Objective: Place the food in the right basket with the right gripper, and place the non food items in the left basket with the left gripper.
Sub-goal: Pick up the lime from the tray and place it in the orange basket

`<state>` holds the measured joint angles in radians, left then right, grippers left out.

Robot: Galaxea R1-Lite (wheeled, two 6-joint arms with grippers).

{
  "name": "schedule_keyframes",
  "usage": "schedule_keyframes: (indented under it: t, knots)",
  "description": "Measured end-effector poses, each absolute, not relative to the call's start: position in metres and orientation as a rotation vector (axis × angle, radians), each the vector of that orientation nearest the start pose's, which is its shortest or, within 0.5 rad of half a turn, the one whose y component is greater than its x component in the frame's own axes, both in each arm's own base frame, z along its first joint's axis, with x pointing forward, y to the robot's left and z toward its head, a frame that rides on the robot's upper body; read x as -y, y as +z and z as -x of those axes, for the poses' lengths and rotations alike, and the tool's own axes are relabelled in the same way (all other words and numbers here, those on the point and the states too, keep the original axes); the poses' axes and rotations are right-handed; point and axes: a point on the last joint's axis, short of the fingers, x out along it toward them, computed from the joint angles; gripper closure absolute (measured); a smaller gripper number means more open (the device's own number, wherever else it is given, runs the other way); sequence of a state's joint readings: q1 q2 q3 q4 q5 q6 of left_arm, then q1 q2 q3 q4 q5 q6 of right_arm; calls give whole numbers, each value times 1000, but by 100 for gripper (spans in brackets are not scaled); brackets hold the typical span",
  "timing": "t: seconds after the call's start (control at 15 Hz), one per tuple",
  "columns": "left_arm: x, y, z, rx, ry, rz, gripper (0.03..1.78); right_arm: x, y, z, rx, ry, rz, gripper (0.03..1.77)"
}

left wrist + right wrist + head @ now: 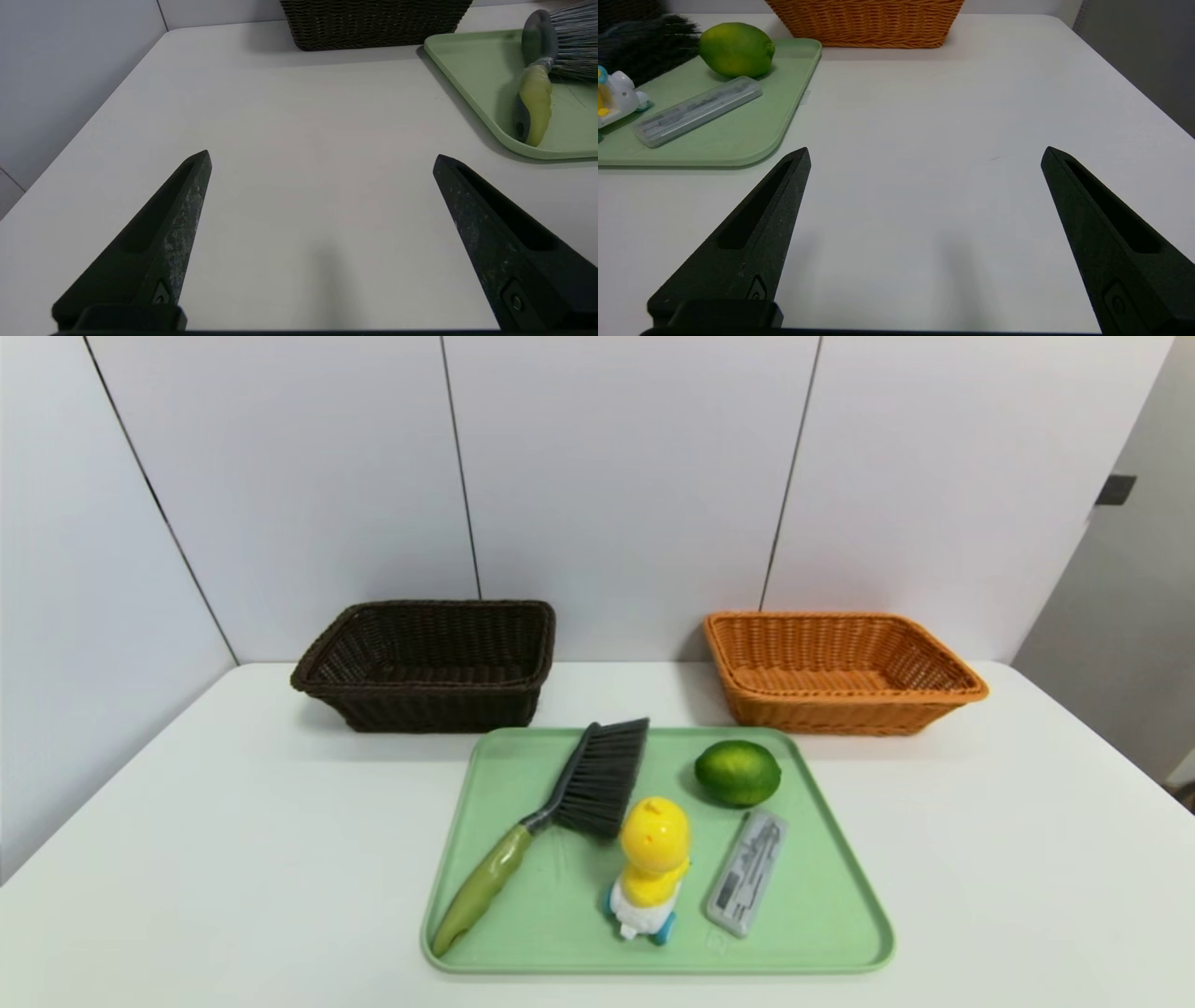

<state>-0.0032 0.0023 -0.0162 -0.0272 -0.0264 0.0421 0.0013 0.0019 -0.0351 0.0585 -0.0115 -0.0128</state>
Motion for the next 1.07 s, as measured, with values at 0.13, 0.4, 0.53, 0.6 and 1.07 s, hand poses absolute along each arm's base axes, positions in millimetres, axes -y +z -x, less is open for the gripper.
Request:
schedule_keyframes:
  t: [0.13, 0.4, 0.53, 0.6, 1.07]
  knots:
    - [1, 108, 31, 70, -68, -48, 12, 0, 99, 30, -16, -8, 12, 9]
    - [2, 178, 26, 18, -95, -33, 12, 0, 176, 21, -25, 18, -5, 9]
    - [2, 219, 10, -4, -101, 5, 12, -1, 216, 1, -58, 47, -29, 9]
    - [2, 239, -1, -11, -103, 30, 12, -1, 235, -13, -78, 57, -44, 9]
    - [10, 318, -88, -247, -219, 94, 12, -13, 343, -137, -320, 121, -205, 9]
